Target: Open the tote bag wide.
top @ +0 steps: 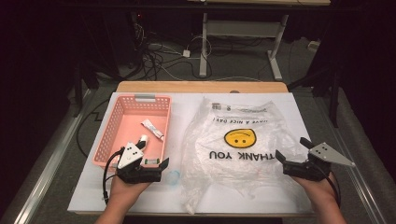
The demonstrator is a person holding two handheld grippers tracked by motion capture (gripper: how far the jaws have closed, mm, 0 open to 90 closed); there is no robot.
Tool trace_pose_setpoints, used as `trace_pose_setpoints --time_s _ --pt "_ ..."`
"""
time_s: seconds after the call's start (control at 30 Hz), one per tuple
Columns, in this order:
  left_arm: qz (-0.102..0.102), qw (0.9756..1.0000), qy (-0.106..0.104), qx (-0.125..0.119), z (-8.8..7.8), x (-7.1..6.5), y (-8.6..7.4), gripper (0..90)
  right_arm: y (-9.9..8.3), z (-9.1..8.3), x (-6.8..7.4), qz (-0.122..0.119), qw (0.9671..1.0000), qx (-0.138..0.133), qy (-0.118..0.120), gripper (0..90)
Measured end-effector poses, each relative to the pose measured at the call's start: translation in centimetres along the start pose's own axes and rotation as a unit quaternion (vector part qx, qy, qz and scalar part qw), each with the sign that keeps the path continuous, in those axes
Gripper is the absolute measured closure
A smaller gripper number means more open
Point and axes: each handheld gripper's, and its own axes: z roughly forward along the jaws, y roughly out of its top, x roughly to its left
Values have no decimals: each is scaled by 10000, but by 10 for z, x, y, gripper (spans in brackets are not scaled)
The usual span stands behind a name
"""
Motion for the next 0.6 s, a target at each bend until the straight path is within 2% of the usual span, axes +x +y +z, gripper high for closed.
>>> trace_pose_setpoints --time_s 0.03,0.1,0.13,0.23,0.33,0.4,0.5,0.57,0.6 --pt "-21 10000 -8 -4 0 1 0 0 -2 -3 -8 91 9999 61 -102 0" --pt "-42 10000 -8 -6 0 2 1 0 -4 -4 -12 125 9998 94 -140 0" --pt "-68 10000 -5 -11 0 2 2 0 -7 -6 -18 183 9994 172 -218 0" --pt "-162 9999 -32 -38 1 4 3 0 -10 -7 -24 226 9990 272 -281 0" --pt "-206 9998 -33 14 2 5 4 0 -17 -7 -34 389 9974 517 -332 6" --pt "-239 9997 -68 35 3 5 4 0 -19 -6 -35 423 9969 571 -340 9" --pt "-195 9998 -56 43 3 5 4 0 -26 -2 -43 537 9940 883 -344 51" --pt "-187 9998 -51 51 3 5 4 0 -28 -2 -44 554 9934 944 -350 71" --pt "-186 9998 -51 54 3 5 4 0 -33 0 -48 620 9910 1112 -419 108"
